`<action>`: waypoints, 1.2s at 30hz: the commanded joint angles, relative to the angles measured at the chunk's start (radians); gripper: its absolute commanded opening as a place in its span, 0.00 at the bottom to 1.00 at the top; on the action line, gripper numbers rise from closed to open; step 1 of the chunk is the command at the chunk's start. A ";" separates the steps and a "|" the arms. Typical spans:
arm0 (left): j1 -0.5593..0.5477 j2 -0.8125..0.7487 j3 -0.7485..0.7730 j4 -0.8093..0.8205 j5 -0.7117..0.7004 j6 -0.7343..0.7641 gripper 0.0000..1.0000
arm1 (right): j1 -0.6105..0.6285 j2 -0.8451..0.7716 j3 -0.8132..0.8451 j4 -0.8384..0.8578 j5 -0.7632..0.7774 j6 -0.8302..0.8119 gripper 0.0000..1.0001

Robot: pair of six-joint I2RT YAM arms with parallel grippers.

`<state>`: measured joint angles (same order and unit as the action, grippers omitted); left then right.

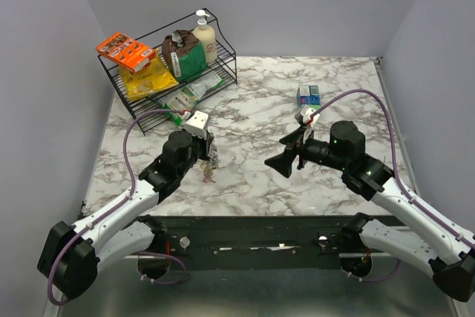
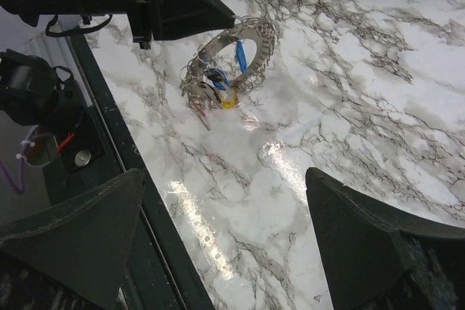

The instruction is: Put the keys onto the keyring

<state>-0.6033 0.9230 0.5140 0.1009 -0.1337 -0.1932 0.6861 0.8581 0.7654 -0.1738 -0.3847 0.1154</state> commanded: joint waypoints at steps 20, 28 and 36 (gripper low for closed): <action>-0.010 0.324 0.081 0.192 0.045 -0.080 0.14 | 0.000 -0.016 -0.017 -0.032 0.049 0.009 1.00; -0.010 0.330 0.107 0.172 0.043 -0.075 0.61 | 0.000 -0.022 -0.017 -0.032 0.052 0.012 1.00; -0.009 0.218 0.081 0.189 0.036 -0.098 0.99 | 0.000 -0.030 -0.018 -0.032 0.058 0.013 1.00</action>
<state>-0.6109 1.2160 0.5995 0.2459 -0.0948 -0.2749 0.6861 0.8417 0.7593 -0.1825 -0.3515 0.1234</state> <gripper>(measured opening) 0.973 0.996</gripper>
